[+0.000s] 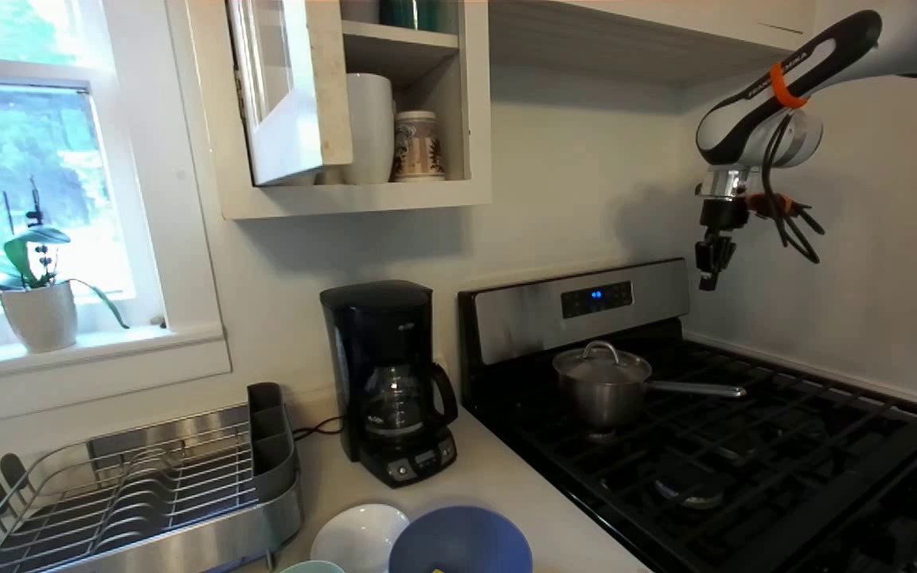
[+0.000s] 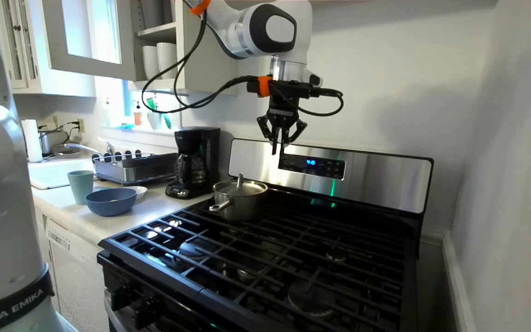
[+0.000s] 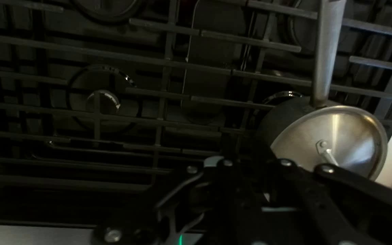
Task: Press a button on the stove
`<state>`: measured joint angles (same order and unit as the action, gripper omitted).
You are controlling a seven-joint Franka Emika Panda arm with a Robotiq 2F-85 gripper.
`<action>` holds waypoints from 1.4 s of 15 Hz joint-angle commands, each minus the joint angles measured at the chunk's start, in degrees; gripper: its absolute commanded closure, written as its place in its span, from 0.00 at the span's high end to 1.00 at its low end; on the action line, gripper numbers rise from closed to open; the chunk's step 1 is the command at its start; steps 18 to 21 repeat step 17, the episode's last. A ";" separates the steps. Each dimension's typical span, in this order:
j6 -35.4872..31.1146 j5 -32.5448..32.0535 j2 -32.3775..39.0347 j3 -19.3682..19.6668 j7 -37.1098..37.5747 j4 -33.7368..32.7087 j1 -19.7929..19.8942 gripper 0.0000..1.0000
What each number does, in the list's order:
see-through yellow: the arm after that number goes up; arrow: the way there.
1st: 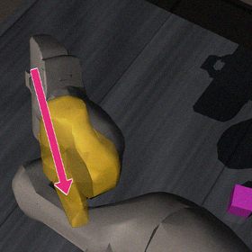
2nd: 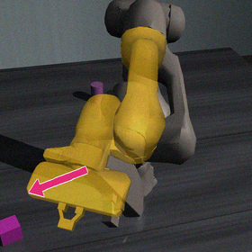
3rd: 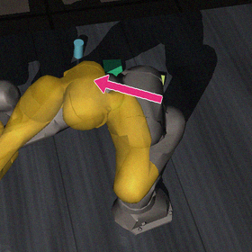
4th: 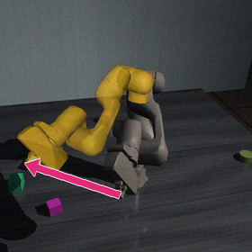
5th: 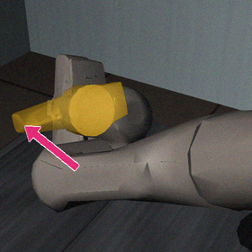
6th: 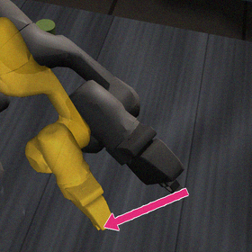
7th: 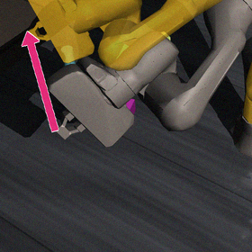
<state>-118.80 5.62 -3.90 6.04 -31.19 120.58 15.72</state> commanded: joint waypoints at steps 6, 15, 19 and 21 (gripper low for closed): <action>-1.97 -11.46 -18.81 3.70 0.29 15.54 -3.75 0.86; 2.55 -14.53 -21.42 7.59 -4.37 15.73 -5.13 1.00; 2.57 -14.49 -21.41 7.63 -4.56 15.73 -5.35 1.00; 2.57 -14.49 -21.41 7.63 -4.56 15.73 -5.35 1.00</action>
